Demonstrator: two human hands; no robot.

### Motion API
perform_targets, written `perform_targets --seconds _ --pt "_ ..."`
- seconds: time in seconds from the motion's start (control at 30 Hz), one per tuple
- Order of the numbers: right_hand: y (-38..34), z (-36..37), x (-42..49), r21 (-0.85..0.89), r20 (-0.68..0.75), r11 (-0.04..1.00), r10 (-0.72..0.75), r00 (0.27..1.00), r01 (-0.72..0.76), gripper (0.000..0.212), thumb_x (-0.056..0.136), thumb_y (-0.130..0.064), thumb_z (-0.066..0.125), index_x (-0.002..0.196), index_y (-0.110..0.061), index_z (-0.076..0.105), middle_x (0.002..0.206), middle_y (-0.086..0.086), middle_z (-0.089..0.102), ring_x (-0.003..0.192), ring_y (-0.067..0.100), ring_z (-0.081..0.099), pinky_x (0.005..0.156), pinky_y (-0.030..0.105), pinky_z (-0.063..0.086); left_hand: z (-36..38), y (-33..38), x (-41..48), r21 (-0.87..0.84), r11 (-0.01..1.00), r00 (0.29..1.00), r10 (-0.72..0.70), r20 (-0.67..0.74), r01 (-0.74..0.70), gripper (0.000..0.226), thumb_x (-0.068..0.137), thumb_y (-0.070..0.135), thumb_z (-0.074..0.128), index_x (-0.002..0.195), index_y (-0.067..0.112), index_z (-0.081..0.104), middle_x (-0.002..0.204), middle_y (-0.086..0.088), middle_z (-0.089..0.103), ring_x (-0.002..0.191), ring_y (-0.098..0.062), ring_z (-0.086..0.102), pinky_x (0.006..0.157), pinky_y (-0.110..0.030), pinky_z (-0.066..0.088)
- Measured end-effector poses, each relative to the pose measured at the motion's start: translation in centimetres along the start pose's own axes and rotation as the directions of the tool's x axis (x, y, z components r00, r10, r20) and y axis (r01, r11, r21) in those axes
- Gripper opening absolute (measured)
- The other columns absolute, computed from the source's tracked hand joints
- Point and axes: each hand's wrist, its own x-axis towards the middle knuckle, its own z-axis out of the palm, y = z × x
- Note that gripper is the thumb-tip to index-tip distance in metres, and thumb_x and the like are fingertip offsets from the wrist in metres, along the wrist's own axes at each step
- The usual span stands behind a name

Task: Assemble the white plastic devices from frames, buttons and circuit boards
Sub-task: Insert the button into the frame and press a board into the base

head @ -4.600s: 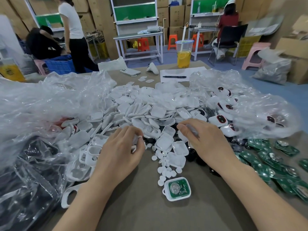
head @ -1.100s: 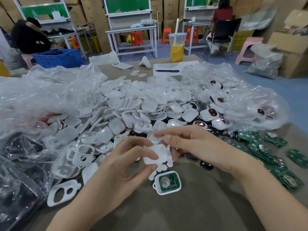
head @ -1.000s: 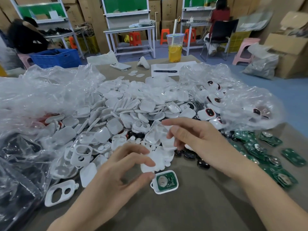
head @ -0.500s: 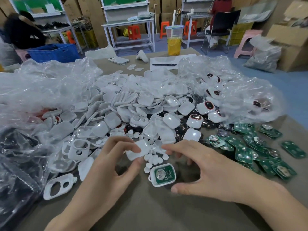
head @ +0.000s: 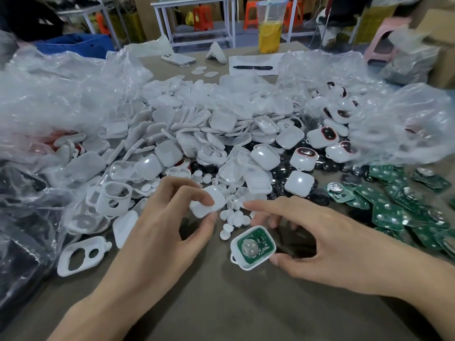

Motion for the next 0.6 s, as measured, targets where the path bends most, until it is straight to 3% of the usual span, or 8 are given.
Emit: perform_targets --seconds 0.23,0.37,0.6 --pt "0.0 0.2 0.1 0.004 -0.03 1.0 0.004 1.0 -0.004 0.074 0.087 -0.04 0.07 0.148 -0.051 0.03 0.125 -0.022 0.057 0.119 0.007 0.052 0.094 0.007 0.033 -0.3 1.5 -0.3 -0.152 0.986 0.995 0.082 0.047 -0.074 0.016 0.086 0.04 0.064 0.095 0.043 0.051 0.119 0.018 0.055 0.097 -0.005 0.061 0.068 -0.014 0.043" --pt "-0.3 0.3 0.3 -0.018 -0.042 1.0 0.014 0.999 -0.015 0.075 0.084 -0.051 0.069 0.147 -0.053 0.029 0.122 -0.027 0.054 0.116 0.001 0.051 0.093 0.004 0.032 -0.2 1.9 -0.7 -0.16 0.983 0.98 0.114 0.162 -0.088 0.017 0.086 0.041 0.064 0.088 0.039 0.048 0.12 0.018 0.054 0.091 0.002 0.061 0.074 -0.006 0.038" --pt "-0.6 0.3 0.4 -0.029 -0.042 0.999 0.034 0.999 -0.035 0.073 0.085 -0.052 0.072 0.143 -0.059 0.029 0.121 -0.031 0.051 0.116 -0.005 0.048 0.092 0.001 0.029 -0.5 2.2 -0.6 -0.104 0.98 0.937 0.193 0.292 -0.169 0.012 0.092 0.045 0.061 0.1 0.042 0.052 0.122 0.023 0.051 0.111 -0.006 0.056 0.088 -0.014 0.038"
